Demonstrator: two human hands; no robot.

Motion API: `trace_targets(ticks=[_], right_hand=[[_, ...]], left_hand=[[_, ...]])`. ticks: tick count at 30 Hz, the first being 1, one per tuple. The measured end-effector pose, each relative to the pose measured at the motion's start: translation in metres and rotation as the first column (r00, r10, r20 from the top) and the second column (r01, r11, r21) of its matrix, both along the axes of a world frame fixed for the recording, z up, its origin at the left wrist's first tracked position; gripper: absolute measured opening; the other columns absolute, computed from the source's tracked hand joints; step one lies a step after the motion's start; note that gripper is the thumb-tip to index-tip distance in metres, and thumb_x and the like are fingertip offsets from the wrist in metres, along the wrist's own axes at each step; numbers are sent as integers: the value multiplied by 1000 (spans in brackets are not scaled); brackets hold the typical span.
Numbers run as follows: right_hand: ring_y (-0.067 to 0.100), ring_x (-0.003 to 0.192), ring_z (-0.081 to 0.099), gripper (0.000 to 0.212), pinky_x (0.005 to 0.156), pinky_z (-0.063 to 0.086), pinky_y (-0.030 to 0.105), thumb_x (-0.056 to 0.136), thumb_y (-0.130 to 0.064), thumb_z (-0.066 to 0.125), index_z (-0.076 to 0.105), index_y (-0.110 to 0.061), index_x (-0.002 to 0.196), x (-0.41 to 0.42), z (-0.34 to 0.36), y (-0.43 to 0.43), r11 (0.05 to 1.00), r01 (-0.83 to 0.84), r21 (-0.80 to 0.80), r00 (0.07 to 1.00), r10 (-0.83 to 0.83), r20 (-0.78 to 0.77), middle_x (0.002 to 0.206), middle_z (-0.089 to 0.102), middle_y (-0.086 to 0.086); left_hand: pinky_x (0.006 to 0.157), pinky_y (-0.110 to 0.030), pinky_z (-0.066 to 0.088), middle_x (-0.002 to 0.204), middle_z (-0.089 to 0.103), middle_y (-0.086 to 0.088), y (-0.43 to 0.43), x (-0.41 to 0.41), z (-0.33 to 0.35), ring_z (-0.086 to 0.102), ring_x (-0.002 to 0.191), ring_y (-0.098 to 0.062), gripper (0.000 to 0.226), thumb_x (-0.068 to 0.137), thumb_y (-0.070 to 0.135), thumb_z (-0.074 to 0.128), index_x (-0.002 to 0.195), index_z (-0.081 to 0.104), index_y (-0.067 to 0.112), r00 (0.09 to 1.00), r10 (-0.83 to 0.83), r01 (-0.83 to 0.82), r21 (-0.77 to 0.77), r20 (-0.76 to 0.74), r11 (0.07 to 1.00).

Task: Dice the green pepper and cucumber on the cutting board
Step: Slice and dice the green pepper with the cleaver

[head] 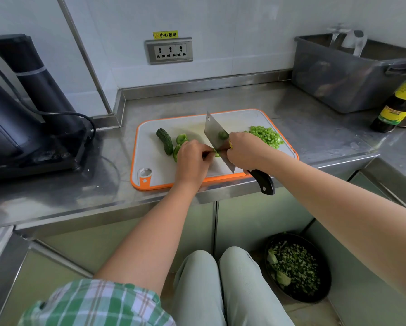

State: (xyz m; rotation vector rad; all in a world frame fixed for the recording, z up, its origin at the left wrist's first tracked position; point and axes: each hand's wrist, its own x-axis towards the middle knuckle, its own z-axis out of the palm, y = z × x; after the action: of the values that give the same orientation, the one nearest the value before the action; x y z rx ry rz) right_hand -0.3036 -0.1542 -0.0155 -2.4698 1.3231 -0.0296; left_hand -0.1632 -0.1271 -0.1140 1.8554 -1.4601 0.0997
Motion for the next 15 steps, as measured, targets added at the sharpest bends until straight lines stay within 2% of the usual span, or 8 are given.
trace_targets(ticks=[3, 5, 8, 10, 12, 15], right_hand=[[18, 51, 44, 2, 43, 32, 26, 91, -6, 42, 42, -4, 92, 2, -2, -1, 1000, -14, -13, 1000, 14, -13, 70, 45, 8], [19, 52, 44, 4, 44, 31, 27, 91, -8, 43, 42, -4, 92, 4, -7, -3, 1000, -8, -18, 1000, 8, -8, 77, 49, 11], [28, 69, 48, 15, 59, 37, 29, 90, -8, 43, 48, -4, 103, 10, -15, -4, 1000, 20, -22, 1000, -20, -5, 89, 47, 11], [29, 80, 47, 19, 67, 38, 32, 90, -8, 42, 48, -3, 108, 14, -17, -4, 999, 44, -29, 999, -44, -3, 91, 46, 11], [30, 75, 50, 12, 64, 41, 33, 89, -6, 42, 43, -6, 101, 15, -16, -5, 997, 73, -10, 997, -73, 36, 85, 46, 10], [25, 55, 52, 8, 50, 45, 31, 89, -3, 40, 40, -4, 96, 13, -15, -9, 994, 104, 26, 991, -105, 87, 78, 47, 11]], left_hand=[[57, -30, 27, 64, 63, -6, -1, 1, 0, 50, 63, -25, 15, 81, 17, 67, 68, 75, 18, 1000, 3, -4, 8, 9, 1000], [57, -29, 28, 65, 64, -5, -1, 1, -1, 52, 64, -26, 14, 81, 18, 67, 70, 76, 18, 1000, 5, -5, 13, 13, 1000], [58, -29, 30, 68, 65, -2, -3, 3, -4, 53, 66, -24, 13, 81, 20, 66, 74, 77, 22, 1000, 5, -5, 30, -1, 1000], [58, -29, 32, 69, 66, -2, -3, 3, -5, 54, 67, -23, 12, 81, 20, 66, 76, 77, 22, 1000, 4, -4, 38, -6, 999], [60, -30, 36, 71, 67, -2, -3, 3, -4, 56, 70, -23, 11, 81, 21, 68, 80, 78, 23, 1000, 4, -4, 38, -10, 999], [63, -30, 40, 72, 67, -3, -1, 3, -4, 56, 71, -23, 12, 81, 19, 68, 83, 79, 22, 1000, -14, 14, 26, -11, 1000]])
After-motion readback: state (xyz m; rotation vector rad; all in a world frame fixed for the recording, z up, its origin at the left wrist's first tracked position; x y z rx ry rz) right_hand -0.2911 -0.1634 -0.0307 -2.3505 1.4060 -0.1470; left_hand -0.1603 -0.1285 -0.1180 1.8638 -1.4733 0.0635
